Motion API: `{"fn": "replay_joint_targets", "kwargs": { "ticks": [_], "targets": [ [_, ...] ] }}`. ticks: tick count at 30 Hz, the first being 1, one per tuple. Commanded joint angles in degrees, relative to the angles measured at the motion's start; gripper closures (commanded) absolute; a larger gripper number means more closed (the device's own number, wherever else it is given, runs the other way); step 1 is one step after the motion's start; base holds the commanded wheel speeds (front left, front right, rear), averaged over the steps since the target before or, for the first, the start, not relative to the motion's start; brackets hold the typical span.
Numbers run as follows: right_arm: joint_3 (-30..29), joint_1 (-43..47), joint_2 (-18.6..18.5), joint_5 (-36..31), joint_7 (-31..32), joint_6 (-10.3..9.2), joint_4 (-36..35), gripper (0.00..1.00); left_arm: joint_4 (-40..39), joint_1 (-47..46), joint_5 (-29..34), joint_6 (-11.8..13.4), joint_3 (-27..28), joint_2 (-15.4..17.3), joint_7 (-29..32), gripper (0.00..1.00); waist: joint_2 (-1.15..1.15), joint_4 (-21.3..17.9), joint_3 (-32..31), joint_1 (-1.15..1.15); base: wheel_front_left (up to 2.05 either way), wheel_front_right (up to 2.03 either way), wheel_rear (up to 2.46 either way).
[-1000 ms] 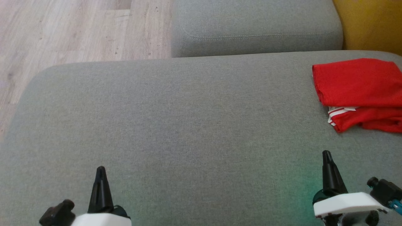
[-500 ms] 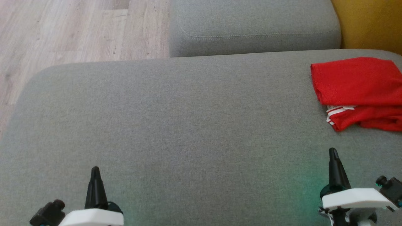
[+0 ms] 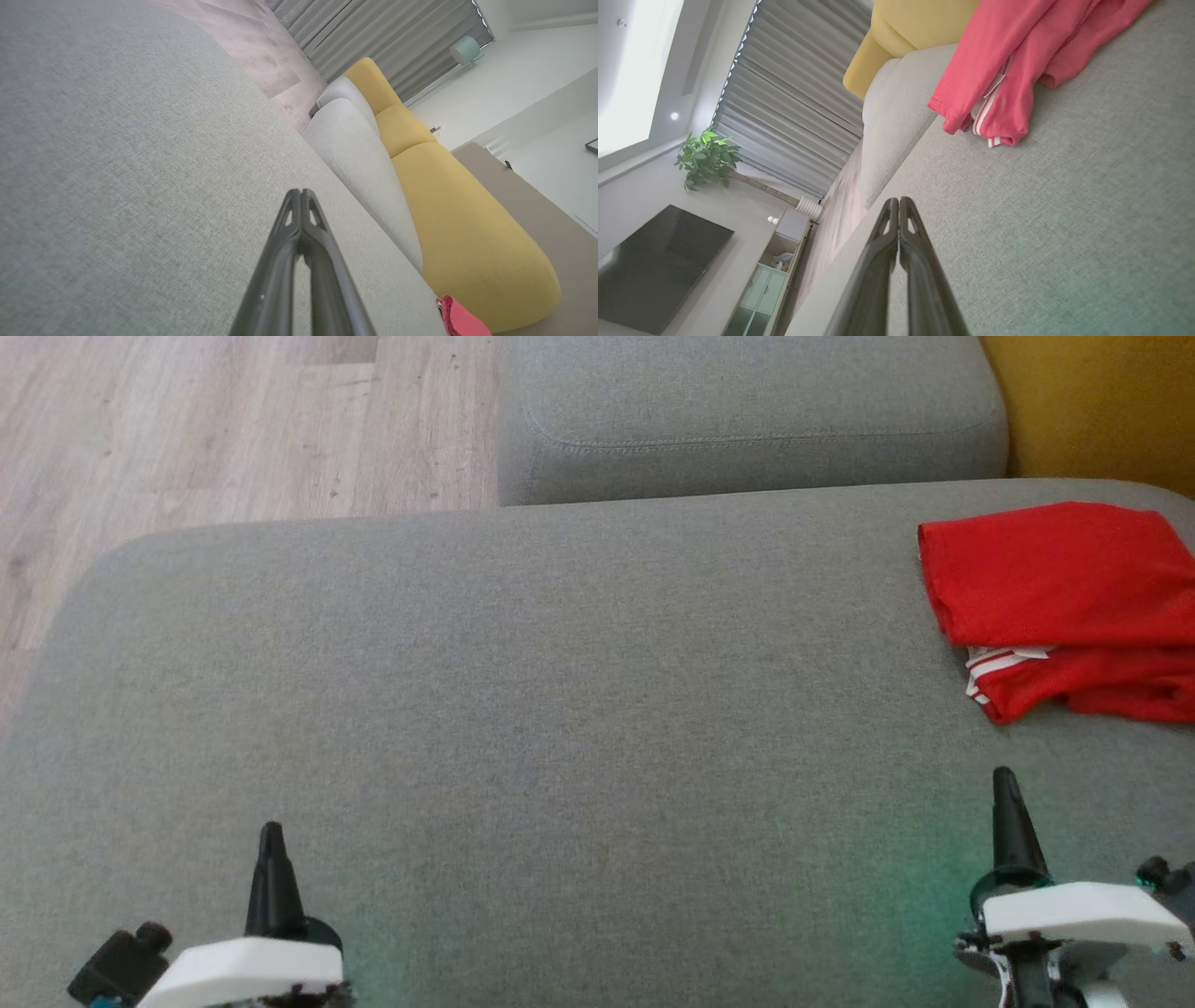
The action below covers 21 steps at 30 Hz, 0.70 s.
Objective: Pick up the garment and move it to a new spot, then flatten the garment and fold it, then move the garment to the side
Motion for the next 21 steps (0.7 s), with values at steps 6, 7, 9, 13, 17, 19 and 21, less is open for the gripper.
{"fn": "replay_joint_targets", "kwargs": {
  "ticks": [6,7,9,13,17,19,21],
  "targets": [
    [-0.21,-3.93,-1.1,5.3,1.27,-0.02,-1.64,1.0,-1.05,-3.79,-5.37,-0.94,2.52,0.84,1.22,1.0,0.0,-0.19,0.05,0.0,0.0,0.0,0.0],
    [-0.3,-4.02,-1.1,5.96,1.43,-0.02,-1.62,1.0,-0.97,-3.91,-6.06,-1.03,2.65,0.84,1.39,1.0,0.0,-0.22,0.05,0.0,0.0,0.0,0.0],
    [-0.48,-4.21,-1.11,7.29,1.76,-0.02,-1.58,1.0,-0.79,-4.16,-7.45,-1.2,2.9,0.85,1.72,1.0,0.0,-0.27,0.07,0.0,0.0,0.0,0.0],
    [-0.85,-4.58,-1.12,9.93,2.42,-0.03,-1.49,1.0,-0.45,-4.65,-10.22,-1.56,3.41,0.85,2.39,1.0,0.0,-0.39,0.1,0.0,0.0,0.0,0.0],
    [-1.12,-4.86,-1.13,11.91,2.91,-0.03,-1.43,1.0,-0.2,-5.02,-12.29,-1.82,3.79,0.85,2.89,1.0,0.0,-0.48,0.12,0.0,0.0,0.0,0.0],
    [-1.31,-5.05,-1.13,13.23,3.25,-0.03,-1.39,1.0,-0.02,-5.26,-13.67,-2.0,4.05,0.85,3.23,1.0,0.0,-0.54,0.13,0.0,0.0,0.0,0.0],
    [-1.49,-5.23,-1.13,14.52,3.58,-0.03,-1.35,1.0,0.15,-5.51,-15.03,-2.17,4.31,0.84,3.56,1.0,0.0,-0.59,0.15,0.0,0.0,0.0,0.0]
  ]
}}
